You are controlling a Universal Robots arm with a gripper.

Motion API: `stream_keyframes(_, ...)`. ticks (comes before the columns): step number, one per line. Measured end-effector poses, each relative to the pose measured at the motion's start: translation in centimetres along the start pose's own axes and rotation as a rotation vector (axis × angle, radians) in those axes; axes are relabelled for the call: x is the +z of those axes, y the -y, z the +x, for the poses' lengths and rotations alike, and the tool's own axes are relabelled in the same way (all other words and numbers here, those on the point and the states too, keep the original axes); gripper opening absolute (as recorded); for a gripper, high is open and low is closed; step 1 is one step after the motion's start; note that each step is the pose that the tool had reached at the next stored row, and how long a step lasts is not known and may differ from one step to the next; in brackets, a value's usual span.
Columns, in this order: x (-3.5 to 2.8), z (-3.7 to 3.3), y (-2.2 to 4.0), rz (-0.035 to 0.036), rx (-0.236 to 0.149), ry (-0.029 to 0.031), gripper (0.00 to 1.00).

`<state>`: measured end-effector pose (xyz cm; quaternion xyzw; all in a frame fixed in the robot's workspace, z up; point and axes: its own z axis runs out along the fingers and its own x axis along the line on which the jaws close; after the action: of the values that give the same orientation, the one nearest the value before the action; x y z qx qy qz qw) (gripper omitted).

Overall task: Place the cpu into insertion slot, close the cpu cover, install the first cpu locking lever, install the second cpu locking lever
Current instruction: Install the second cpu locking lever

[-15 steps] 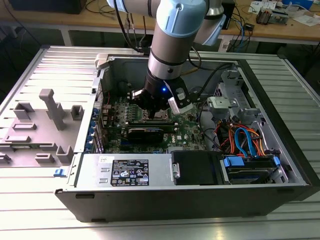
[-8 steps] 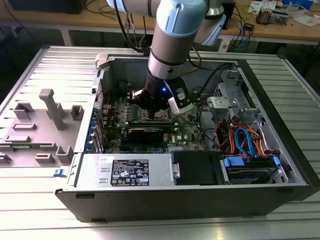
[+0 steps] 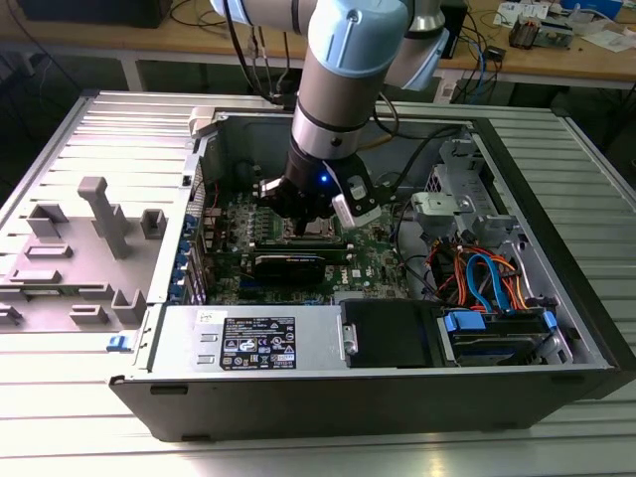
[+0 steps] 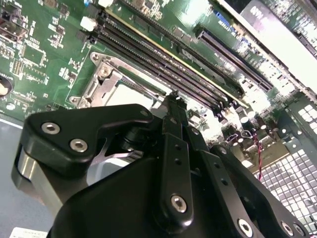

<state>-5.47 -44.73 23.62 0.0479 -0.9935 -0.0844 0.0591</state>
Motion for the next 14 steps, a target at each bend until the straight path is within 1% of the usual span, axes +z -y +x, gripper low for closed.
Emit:
stream_keyframes(1, -0.02, 0.07, 0.32, -0.0019, -0.001, 0.0, 0.11)
stream_keyframes(2, -0.07, 0.16, 0.71, -0.0018, -0.002, -0.0002, 0.11)
stream_keyframes(3, -0.03, 0.35, 0.75, -0.004, -0.004, -0.0003, 0.11)
stream_keyframes(4, -0.03, 0.37, 0.74, -0.0096, -0.005, 0.0001, 0.11)
stream_keyframes(5, -0.03, 0.37, 0.73, -0.0119, -0.005, 0.0005, 0.11)
stream_keyframes(8, -0.13, 0.37, 0.64, -0.012, -0.005, 0.0004, 0.11)
stream_keyframes(10, -0.11, 0.38, 0.57, -0.0139, -0.005, 0.0006, 0.11)
stream_keyframes(12, 0.0, 0.72, 0.52, -0.0183, -0.006, 0.001, 0.11)
stream_keyframes(13, 0.16, 1.09, 0.51, -0.0191, -0.006, 0.001, 0.11)
stream_keyframes(14, 0.27, 1.25, 0.52, -0.02, -0.006, 0.001, 0.11)
